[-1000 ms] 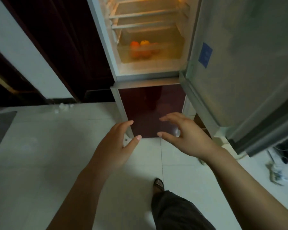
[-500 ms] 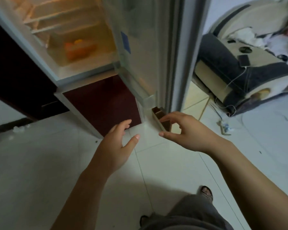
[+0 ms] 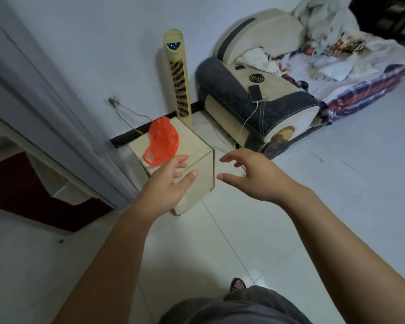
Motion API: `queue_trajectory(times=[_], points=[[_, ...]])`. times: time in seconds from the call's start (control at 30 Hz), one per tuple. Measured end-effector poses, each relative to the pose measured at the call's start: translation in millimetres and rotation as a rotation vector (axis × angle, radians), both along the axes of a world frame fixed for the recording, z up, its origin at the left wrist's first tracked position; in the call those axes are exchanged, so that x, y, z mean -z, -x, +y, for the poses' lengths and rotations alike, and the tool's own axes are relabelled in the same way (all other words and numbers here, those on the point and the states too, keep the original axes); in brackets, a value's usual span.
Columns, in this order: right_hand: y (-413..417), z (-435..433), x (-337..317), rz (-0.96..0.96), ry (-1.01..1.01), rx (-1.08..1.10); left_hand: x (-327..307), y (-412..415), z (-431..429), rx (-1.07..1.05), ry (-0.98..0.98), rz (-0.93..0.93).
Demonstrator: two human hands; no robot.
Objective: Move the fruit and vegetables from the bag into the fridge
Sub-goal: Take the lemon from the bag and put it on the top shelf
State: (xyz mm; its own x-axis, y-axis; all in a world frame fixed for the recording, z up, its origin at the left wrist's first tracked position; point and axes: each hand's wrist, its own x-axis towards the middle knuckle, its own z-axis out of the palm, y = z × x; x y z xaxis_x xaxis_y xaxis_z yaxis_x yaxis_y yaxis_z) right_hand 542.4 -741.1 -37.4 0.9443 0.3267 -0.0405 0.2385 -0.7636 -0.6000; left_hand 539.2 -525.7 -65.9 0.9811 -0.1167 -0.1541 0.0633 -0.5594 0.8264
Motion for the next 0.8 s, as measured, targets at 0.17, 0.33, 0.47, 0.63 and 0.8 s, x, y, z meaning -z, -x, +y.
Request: queue_trajectory(times=[0.17,0.33,0.47,0.63,0.8], points=[[-42,-41,13,0.065,-0.011,-0.02,11,-32,-25,-0.051,-0.029,0.07],[-107,-34,33,0.099,-0.013,-0.073,24,-83,-20,-0.145,-0.053,0.078],[-173,-18,43,0.142,-0.006,-0.133,40,-151,-19,-0.226,-0.046,0.03],[-266,-9,44,0.152,0.011,-0.093,53,-264,-29,-0.253,-0.019,0.101],[-343,4,46,0.155,0.008,-0.052,45,-352,-5,-0.223,-0.079,0.124]])
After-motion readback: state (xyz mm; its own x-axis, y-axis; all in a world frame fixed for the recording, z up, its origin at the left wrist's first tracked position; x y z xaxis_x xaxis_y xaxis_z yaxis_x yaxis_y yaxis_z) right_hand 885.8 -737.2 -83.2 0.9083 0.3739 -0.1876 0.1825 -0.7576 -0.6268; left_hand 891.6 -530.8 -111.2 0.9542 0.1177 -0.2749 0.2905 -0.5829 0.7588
